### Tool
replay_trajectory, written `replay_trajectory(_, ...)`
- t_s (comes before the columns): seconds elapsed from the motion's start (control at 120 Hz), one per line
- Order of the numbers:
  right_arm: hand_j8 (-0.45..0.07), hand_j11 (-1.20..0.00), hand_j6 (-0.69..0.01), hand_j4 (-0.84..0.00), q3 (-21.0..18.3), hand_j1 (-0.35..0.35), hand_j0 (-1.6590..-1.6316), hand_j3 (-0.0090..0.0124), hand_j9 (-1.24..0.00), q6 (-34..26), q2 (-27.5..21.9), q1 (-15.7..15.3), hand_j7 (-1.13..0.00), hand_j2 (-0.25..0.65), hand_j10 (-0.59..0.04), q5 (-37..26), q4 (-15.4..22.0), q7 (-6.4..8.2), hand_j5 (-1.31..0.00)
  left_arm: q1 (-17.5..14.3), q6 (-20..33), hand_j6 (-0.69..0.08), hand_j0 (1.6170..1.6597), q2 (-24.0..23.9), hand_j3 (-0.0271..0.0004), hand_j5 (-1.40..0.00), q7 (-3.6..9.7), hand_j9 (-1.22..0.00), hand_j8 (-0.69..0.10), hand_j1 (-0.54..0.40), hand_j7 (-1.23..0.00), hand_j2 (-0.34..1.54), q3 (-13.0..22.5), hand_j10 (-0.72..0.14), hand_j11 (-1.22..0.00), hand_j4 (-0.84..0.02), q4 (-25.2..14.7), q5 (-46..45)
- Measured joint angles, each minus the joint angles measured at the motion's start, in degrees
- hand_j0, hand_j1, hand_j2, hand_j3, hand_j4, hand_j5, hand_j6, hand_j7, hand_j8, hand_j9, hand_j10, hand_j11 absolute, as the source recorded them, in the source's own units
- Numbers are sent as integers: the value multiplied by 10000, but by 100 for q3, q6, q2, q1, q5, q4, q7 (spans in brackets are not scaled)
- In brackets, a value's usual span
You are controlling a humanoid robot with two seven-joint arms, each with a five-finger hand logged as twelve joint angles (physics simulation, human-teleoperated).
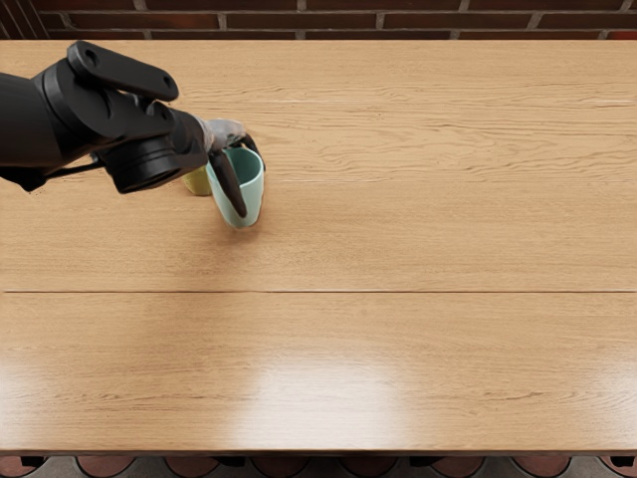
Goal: Pick up cup and place in cup with left hand
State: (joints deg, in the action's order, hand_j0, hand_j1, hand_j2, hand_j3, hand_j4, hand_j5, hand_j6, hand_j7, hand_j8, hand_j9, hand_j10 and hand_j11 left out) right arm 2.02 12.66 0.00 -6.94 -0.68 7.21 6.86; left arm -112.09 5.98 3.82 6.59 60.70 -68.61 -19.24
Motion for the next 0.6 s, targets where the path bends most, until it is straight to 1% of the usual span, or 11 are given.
replay_trajectory(0.15, -124, -158, -124, -123, 0, -3345, -16581, 0, -158, 0, 0, 0, -158, -26, -123, 1, 0, 0, -158, -488, -7, -1515, 16490, 350, 1, -9784, 48, -9160, -889, -786, -9327, 275, 29, -2598, -9035, -3480, -161, -46)
replay_trajectory(0.2, -124, -158, -124, -123, 0, -3344, -16581, 0, -158, 0, 0, 0, -158, -26, -123, 1, 0, 0, -158, -619, 3, -1480, 16487, 509, 1, -9806, 68, -9217, -1034, -921, -9294, 244, 53, -2644, -9108, -3372, -179, -47)
replay_trajectory(0.292, -123, -158, -122, -121, 0, -3345, -16581, 0, -158, 0, 0, 0, -158, -26, -123, -1, 0, 0, -158, -673, 39, -1428, 16480, 645, 1, -10018, 97, -9370, -819, -1035, -9448, 126, 113, -2505, -9223, -3146, -187, -65)
replay_trajectory(0.308, -122, -157, -122, -121, 0, -3345, -16581, 0, -157, 0, 0, 0, -157, -26, -122, -1, 0, 0, -157, -702, 44, -1147, 16481, 687, 1, -10079, 99, -9419, -669, -1159, -9522, 151, 126, -2470, -9236, -3105, -185, -69)
replay_trajectory(0.35, -121, -156, -121, -120, 0, -3346, -16581, 0, -156, 0, 0, 0, -156, -26, -121, -2, 0, 0, -156, -743, 59, -1249, 16480, 722, 1, -10093, 105, -9503, -566, -1325, -9629, 153, 155, -2351, -9270, -2870, -172, -72)
replay_trajectory(0.375, -121, -156, -121, -120, 0, -3346, -16581, 0, -156, 0, 0, 0, -156, -26, -121, -2, 0, 0, -156, -783, 64, -1037, 16479, 725, 1, -10109, 109, -9500, -487, -1426, -9638, 214, 168, -2443, -9286, -2885, -166, -71)
replay_trajectory(0.408, -121, -156, -121, -120, 0, -3346, -16581, 0, -156, 0, 0, 0, -156, -26, -121, -2, 0, 0, -156, -808, 70, -874, 16480, 749, 1, -10123, 112, -9534, -476, -1594, -9674, 282, 181, -2124, -9288, -2773, -159, -67)
replay_trajectory(0.442, -121, -156, -120, -120, 0, -3347, -16581, 0, -156, 0, 0, 0, -156, -25, -121, -2, 0, 0, -156, -806, 78, -1088, 16480, 756, 1, -10097, 114, -9527, -368, -1741, -9702, 389, 191, -2167, -9301, -2755, -151, -58)
replay_trajectory(0.5, -122, -158, -122, -121, 0, -3344, -16581, 0, -158, 0, 0, 0, -158, -26, -123, -1, 0, 0, -158, -802, 81, -1032, 16476, 761, 1, -10207, 116, -9605, -364, -1904, -9878, 644, 228, -1981, -9347, -2758, -136, -48)
replay_trajectory(0.542, -123, -159, -122, -122, 0, -3344, -16581, 0, -159, 0, 0, 0, -159, -26, -123, -1, 0, 0, -159, -780, 82, -653, 16472, 761, 1, -10207, 116, -9619, -595, -2087, -9852, 950, 259, -1999, -9415, -2560, -95, -39)
replay_trajectory(0.6, -124, -161, -123, -123, 0, -3342, -16581, 0, -160, 0, 0, 0, -161, -26, -124, -1, 0, 0, -160, -715, 88, -705, 16462, 755, 1, -10180, 115, -9628, -694, -2231, -9807, 1438, 296, -1865, -9530, -2670, 5, -34)
